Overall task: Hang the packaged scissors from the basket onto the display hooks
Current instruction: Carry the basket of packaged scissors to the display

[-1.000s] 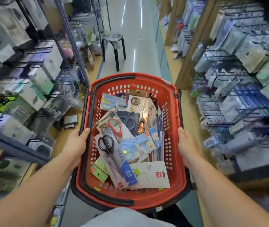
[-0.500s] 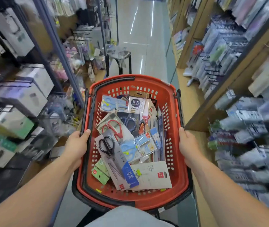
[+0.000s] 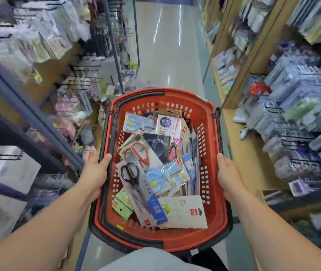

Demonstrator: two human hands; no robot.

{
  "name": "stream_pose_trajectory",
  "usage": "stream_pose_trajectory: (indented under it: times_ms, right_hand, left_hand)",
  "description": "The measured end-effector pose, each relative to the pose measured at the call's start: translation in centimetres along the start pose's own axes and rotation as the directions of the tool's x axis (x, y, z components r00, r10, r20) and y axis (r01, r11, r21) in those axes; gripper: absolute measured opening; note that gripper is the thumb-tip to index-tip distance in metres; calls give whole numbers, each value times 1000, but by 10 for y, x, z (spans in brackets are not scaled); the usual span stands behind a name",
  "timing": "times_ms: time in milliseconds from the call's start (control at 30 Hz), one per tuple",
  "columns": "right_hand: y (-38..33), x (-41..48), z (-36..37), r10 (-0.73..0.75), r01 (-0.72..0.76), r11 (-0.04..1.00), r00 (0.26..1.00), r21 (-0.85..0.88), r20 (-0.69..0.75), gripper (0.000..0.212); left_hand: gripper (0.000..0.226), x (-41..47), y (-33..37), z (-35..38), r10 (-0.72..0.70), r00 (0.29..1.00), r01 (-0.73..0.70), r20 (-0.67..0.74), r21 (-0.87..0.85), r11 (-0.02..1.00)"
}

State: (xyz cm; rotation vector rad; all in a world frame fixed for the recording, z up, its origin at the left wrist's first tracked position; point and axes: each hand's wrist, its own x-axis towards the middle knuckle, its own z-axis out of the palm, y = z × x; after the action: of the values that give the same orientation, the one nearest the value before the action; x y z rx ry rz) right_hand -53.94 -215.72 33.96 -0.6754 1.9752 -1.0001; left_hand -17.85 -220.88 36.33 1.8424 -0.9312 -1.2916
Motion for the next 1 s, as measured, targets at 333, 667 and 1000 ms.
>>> stream_pose_trajectory:
  times_ms: [333, 667, 1000]
  right_hand:
    - [-152, 268, 56, -41, 52, 993, 994, -104, 103, 73]
    - [-288, 460, 162, -82, 94, 987, 992, -132, 94, 55]
    - [-402, 628, 288, -26, 29, 998, 997, -48, 69, 67]
  left_hand:
    - [38, 197, 149, 106, -62, 990, 70, -126, 57, 996]
    - [31, 425, 266, 149, -45, 993, 44, -109, -12, 999]
    - [27, 652, 390, 160, -47, 994, 47, -95, -1, 999]
